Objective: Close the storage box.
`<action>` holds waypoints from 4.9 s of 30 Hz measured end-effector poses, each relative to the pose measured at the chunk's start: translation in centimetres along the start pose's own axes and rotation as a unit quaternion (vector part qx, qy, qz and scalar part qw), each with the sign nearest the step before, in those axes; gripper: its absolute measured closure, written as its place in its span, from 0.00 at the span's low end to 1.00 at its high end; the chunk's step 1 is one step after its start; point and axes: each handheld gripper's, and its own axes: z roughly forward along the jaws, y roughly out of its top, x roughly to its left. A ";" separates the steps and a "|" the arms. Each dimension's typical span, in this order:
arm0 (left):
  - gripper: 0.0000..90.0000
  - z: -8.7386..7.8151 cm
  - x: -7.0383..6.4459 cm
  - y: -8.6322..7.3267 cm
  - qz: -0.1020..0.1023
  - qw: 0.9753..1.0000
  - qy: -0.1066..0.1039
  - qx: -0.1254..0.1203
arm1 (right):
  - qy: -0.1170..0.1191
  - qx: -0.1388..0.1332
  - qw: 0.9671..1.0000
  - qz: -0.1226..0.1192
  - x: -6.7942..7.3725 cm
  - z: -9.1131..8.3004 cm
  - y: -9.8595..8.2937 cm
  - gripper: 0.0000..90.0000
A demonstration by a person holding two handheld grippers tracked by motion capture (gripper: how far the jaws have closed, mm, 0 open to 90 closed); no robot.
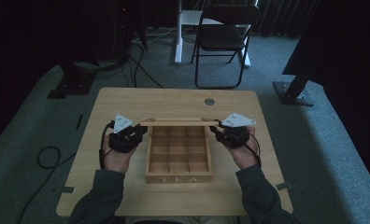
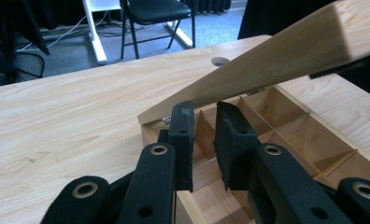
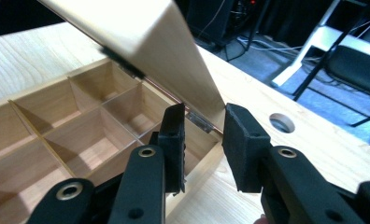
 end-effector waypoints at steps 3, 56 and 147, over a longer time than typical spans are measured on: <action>0.86 -0.2 -0.2 0.1 0.005 1.000 0.003 -0.002 | -0.005 -0.004 1.000 0.001 0.1 -0.3 -0.1 0.81; 0.83 -4.0 -2.5 -1.7 0.021 1.000 -0.002 -0.024 | -0.019 -0.003 1.000 0.007 2.9 -3.4 -1.0 0.79; 0.62 -5.0 -3.2 -6.1 -0.011 1.000 -0.018 0.016 | -0.014 0.021 0.998 0.052 5.6 -4.5 -4.7 0.58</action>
